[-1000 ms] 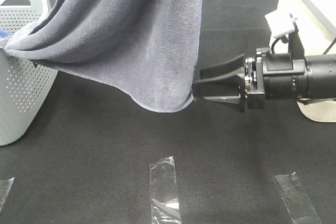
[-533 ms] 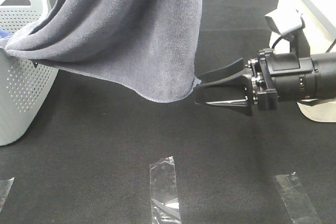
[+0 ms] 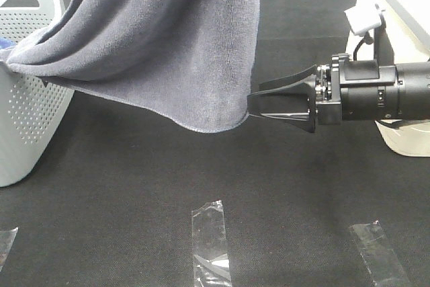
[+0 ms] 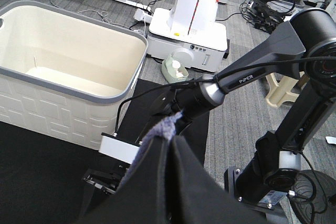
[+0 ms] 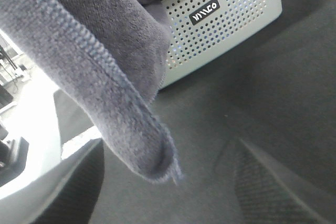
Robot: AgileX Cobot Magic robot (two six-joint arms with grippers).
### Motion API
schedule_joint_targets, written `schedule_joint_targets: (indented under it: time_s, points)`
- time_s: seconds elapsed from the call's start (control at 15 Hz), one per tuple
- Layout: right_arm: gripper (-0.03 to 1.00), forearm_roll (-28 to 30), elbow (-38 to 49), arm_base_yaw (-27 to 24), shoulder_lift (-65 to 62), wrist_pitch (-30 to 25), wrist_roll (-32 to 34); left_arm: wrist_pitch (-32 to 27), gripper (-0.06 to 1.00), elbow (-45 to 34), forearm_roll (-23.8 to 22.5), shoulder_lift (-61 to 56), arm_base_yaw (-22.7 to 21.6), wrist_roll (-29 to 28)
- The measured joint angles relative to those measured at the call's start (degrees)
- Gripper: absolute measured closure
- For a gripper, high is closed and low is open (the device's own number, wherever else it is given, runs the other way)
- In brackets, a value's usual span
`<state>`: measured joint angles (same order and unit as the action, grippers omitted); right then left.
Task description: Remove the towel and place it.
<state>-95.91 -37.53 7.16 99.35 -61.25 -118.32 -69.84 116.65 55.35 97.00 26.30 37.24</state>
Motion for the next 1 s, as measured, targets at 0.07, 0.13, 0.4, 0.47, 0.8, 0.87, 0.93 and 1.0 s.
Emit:
schedule_joint_targets:
  time_s: [0.07,0.13,0.4,0.47,0.8,0.87,0.93,1.0]
  points:
    - [0.31,-0.11,0.00,0.00,0.57,-1.15,-0.11,0.00,0.94,0.00,0.00,0.00,0.00,0.00]
    - [0.31,-0.06,0.00,0.00,1.03,-2.41,-0.40,0.00,0.94,0.00,0.00,0.00,0.00,0.00]
    - [0.31,-1.03,0.00,0.00,1.26,-3.32,-1.89,0.00,0.94,0.00,0.00,0.00,0.00,0.00]
    - [0.31,-1.20,0.00,0.06,1.26,-3.32,-2.46,0.00,0.94,0.00,0.00,0.00,0.00,0.00]
    - [0.31,-1.26,-1.66,5.04,1.26,-0.46,-2.64,0.00,0.94,0.00,0.00,0.00,0.00,0.00]
    - [0.31,-1.15,-1.72,5.73,1.26,1.15,-2.64,0.00,0.94,0.00,0.00,0.00,0.00,0.00]
    - [0.31,-0.80,-1.72,5.79,1.26,2.46,-2.46,0.00,0.94,0.00,0.00,0.00,0.00,0.00]
    - [0.34,0.52,-1.72,5.79,1.26,3.38,-1.66,0.00,0.94,0.00,0.00,0.00,0.00,0.00]
